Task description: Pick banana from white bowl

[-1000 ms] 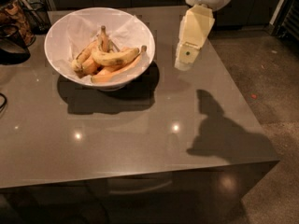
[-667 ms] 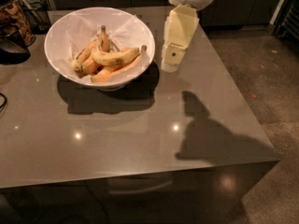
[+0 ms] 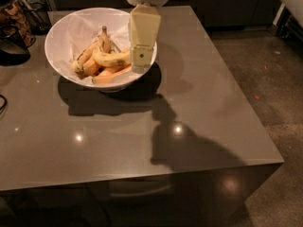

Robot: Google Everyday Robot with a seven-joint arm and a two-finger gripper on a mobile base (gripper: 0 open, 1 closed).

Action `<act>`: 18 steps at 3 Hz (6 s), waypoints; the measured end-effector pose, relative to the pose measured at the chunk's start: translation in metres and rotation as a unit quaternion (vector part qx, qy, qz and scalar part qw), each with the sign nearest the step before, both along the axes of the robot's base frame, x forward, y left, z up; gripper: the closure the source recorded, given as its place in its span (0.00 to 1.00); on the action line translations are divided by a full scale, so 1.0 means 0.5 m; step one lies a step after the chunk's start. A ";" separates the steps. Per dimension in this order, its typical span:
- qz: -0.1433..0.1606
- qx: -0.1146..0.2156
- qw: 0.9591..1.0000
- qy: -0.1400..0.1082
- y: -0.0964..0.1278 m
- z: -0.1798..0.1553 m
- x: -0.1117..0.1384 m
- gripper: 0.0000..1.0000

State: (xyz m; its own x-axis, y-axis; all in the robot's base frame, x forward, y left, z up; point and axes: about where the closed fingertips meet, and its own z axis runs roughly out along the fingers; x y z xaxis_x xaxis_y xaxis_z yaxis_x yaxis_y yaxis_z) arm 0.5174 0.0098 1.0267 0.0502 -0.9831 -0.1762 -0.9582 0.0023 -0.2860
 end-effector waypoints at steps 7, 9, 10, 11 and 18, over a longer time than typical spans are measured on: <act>0.005 0.070 0.996 0.061 0.172 -0.071 0.151 0.30; 0.003 0.041 0.998 0.057 0.197 -0.090 0.159 0.32; -0.022 0.017 0.998 0.061 0.202 -0.106 0.176 0.34; -0.044 0.005 0.997 0.067 0.207 -0.125 0.196 0.32; -0.072 -0.013 0.992 0.106 0.202 -0.197 0.205 0.38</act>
Offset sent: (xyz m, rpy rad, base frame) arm 0.0403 0.0336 -0.0103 0.1778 0.0911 0.0015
